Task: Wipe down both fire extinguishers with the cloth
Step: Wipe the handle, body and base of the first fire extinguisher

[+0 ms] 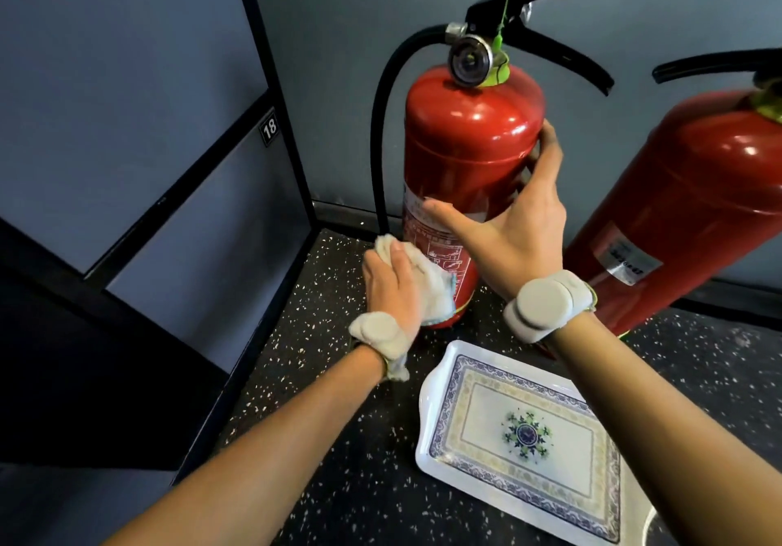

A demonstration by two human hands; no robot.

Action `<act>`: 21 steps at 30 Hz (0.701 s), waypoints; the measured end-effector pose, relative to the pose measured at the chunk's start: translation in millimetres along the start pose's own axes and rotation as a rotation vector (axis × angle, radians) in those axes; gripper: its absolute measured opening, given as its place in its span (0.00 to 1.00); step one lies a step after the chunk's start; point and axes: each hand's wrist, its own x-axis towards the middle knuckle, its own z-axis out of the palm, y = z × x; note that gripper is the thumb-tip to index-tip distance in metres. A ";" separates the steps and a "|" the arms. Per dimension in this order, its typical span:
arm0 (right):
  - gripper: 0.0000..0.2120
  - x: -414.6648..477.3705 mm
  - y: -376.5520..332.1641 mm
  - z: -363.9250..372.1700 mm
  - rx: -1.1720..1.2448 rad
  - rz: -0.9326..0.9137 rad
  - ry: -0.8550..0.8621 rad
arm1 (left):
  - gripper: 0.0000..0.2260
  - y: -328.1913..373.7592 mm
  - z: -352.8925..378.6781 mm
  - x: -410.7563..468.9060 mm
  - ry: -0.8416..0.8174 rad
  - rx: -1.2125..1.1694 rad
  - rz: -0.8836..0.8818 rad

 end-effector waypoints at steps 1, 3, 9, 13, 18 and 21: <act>0.63 0.1 0.0 0.4 0.004 0.001 0.004 | 0.15 2.2 5.4 -9.8 0.004 -0.008 0.023; 0.63 1.6 -0.1 1.1 0.021 0.002 0.010 | 0.12 19.6 18.2 -29.8 0.047 -0.036 0.177; 0.61 5.8 -1.8 2.4 0.071 0.018 0.009 | 0.12 29.3 36.7 -36.8 0.178 -0.074 0.293; 0.61 2.3 1.2 2.5 0.066 0.003 0.013 | 0.12 -18.2 41.7 -31.5 0.109 -0.062 0.056; 0.62 1.1 4.0 5.3 0.062 -0.008 0.000 | 0.21 -47.9 48.6 -33.5 0.025 -0.009 -0.201; 0.62 0.8 5.1 11.9 0.082 0.000 -0.008 | 0.25 -63.4 46.3 -24.9 -0.045 0.065 -0.321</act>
